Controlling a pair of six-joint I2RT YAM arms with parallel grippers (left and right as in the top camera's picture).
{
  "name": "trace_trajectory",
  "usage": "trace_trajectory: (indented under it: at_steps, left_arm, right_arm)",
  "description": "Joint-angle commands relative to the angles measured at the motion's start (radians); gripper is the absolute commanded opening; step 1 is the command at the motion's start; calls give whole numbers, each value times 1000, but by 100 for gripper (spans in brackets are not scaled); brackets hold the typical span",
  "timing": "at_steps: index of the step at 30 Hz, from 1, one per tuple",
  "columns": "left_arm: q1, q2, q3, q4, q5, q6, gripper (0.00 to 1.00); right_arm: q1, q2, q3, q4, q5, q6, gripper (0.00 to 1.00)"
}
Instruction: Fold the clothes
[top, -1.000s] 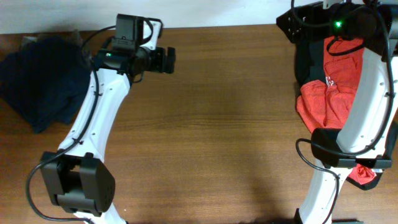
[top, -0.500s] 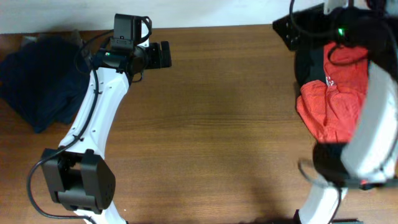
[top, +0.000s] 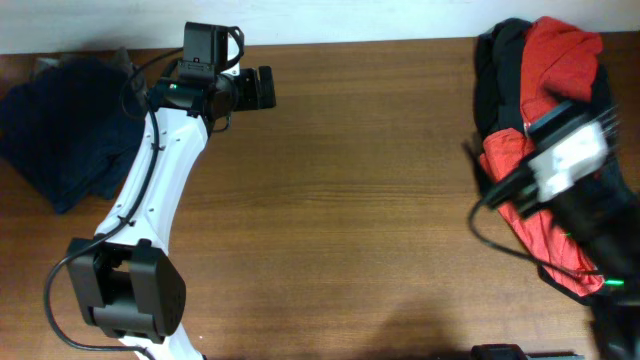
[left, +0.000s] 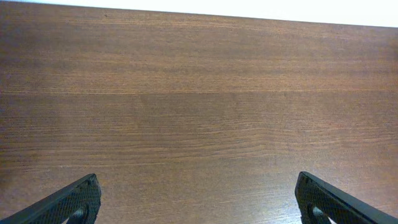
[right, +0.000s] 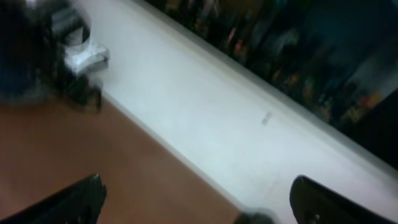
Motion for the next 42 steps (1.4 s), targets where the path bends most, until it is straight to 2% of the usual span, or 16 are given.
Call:
trace_trajectory:
  at_steps: [1,5,7,8,10,15,21,23,42]
  left_arm:
    - [2,4,6,2,-5,-13,99]
    - [2,4,6,2,-5,-13,99]
    - [2,4,6,2,-5,-13,99]
    - [2,4,6,2,-5,-13,99]
    - [2,4,6,2,-5,-13,99]
    - [2,4,6,2,-5,-13,99]
    - [2,4,6,2,-5,-13,99]
    - [2,4,6,2,-5,-13,99]
    - [2,4,6,2,-5,-13,99]
  right_arm:
    - [-28,-205,-413,222,-45,108,99]
    - [-34,-393,-736,416,-18,288,99]
    - [-34,-509,-923,544,62,465,99]
    - [-34,-538,-965,571,81,498,99]
    - [-34,-635,-1091,642,103,506,99]
    - [-34,-801,-1252,653,182,506,99]
    - [-34,-857,-1334,649,200,506,99]
    - [-34,-857,-1334,564,217,506,99]
    - [-34,-843,-1334,566,229,507,99]
